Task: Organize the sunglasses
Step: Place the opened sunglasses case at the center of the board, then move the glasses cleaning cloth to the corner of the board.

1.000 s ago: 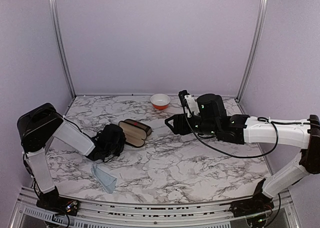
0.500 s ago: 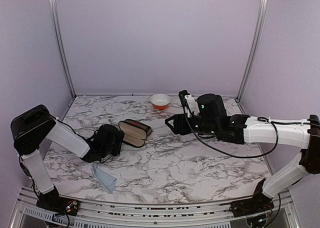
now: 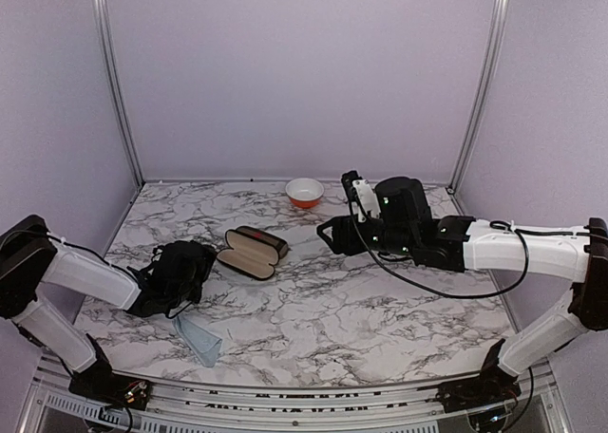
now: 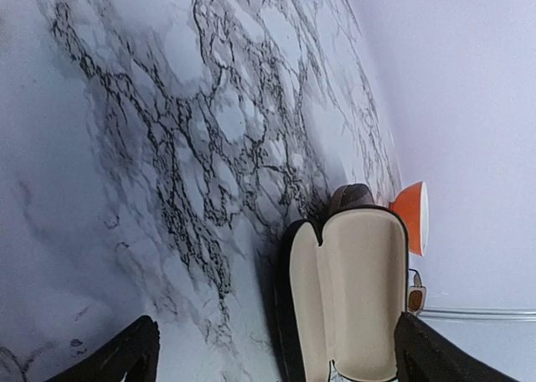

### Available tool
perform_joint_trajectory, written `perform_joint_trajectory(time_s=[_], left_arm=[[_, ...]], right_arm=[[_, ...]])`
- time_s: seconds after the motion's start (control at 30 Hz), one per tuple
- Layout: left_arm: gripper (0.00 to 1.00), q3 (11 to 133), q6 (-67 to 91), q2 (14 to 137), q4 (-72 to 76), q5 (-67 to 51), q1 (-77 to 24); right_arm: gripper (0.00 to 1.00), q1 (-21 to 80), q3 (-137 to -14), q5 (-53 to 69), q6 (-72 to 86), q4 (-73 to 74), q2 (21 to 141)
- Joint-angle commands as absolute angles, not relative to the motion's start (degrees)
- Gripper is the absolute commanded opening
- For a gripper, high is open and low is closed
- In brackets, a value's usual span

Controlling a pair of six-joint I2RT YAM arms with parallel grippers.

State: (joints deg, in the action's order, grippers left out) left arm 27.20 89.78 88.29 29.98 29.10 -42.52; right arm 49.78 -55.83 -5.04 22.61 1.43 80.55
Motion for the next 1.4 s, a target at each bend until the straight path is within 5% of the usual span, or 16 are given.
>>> perform_joint_trajectory(time_s=[0.0,0.3,0.8,1.37], left_arm=[[0.99,26.52,78.48,80.1,22.33,35.63,-42.19],[0.99,25.28,50.5,59.36,11.71,42.72,-42.03],[0.97,41.14,12.26,36.22,-21.45,41.62,-41.92],[0.96,35.24,6.8,34.14,-20.44,42.64,-41.92]], right_arm=[[0.64,49.45,-59.13,-2.6,19.77,1.59,79.97],[0.61,58.86,-64.6,3.59,6.01,0.88,84.7],[0.5,73.13,-82.98,9.31,-10.3,7.36,112.13],[0.37,76.34,-97.3,4.29,-13.52,15.97,130.56]])
